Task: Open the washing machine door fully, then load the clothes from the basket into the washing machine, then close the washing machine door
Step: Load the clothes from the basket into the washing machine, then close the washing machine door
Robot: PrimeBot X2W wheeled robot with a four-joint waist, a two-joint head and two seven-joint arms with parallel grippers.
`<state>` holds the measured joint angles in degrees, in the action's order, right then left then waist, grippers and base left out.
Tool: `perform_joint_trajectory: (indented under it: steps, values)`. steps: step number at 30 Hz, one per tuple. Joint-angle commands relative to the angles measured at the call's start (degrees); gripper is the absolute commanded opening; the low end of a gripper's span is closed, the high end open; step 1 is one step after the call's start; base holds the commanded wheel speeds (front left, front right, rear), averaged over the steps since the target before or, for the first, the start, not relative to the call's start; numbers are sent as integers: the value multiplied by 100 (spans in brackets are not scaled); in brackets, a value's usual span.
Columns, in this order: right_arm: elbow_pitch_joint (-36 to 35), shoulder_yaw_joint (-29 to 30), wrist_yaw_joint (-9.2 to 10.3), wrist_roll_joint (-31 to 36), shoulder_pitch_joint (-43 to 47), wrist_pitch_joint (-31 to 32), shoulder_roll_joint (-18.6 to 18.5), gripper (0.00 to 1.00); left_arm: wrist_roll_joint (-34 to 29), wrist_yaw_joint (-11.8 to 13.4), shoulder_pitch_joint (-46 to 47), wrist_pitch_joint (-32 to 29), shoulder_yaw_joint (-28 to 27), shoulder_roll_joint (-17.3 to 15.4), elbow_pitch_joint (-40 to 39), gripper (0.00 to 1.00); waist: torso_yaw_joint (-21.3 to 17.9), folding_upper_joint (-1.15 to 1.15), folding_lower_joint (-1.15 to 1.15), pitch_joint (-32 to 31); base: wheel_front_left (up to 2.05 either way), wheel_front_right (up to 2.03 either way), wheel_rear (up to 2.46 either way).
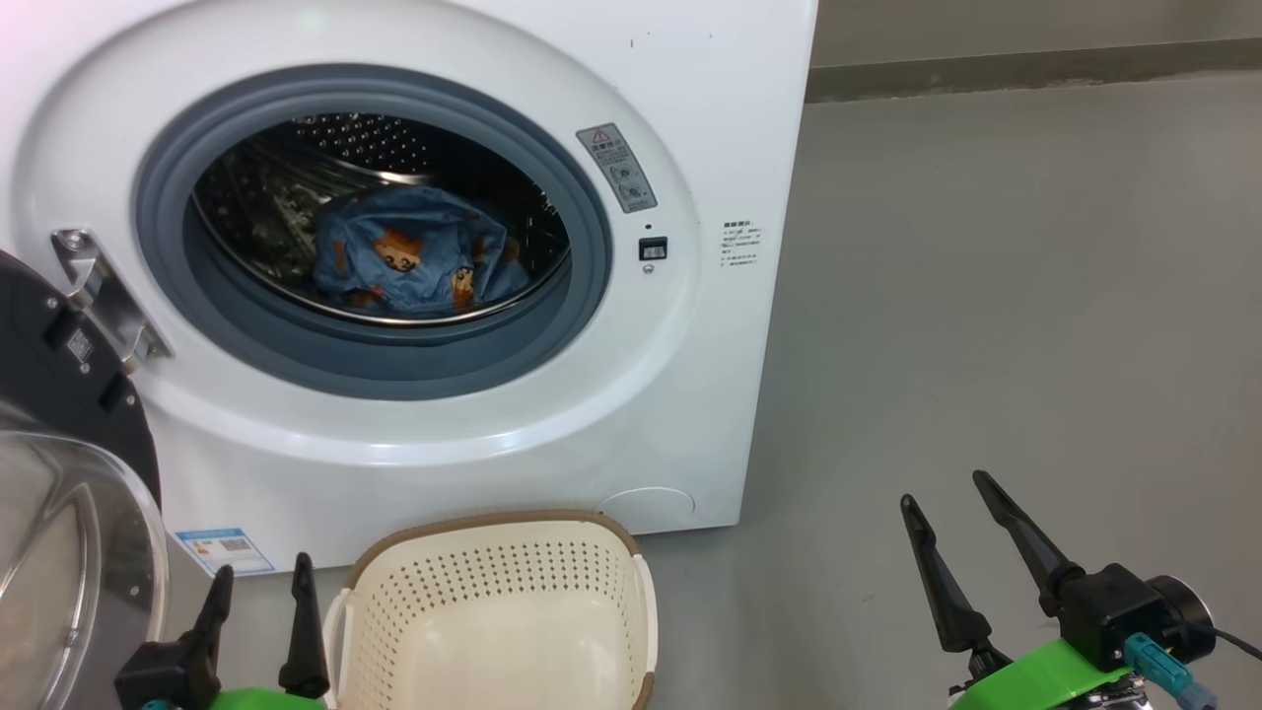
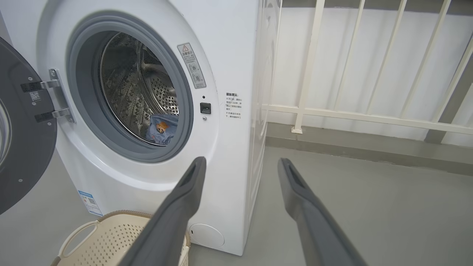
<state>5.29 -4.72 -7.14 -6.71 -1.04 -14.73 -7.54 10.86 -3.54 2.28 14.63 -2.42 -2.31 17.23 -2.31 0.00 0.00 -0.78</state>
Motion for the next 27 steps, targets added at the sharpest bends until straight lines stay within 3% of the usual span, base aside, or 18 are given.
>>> perform_joint_trajectory:
  steps: [1,27]
  values:
    - [-119,-85,-35,-15,-12,-27,-31,100,-56,-27,59,37,-222,-60,-182,100,-24,0,0,-10,0,0,0]
    - [-98,-50,-35,5,6,-27,-19,100,63,5,-68,37,-222,-57,-267,100,-108,0,0,-34,0,0,0]
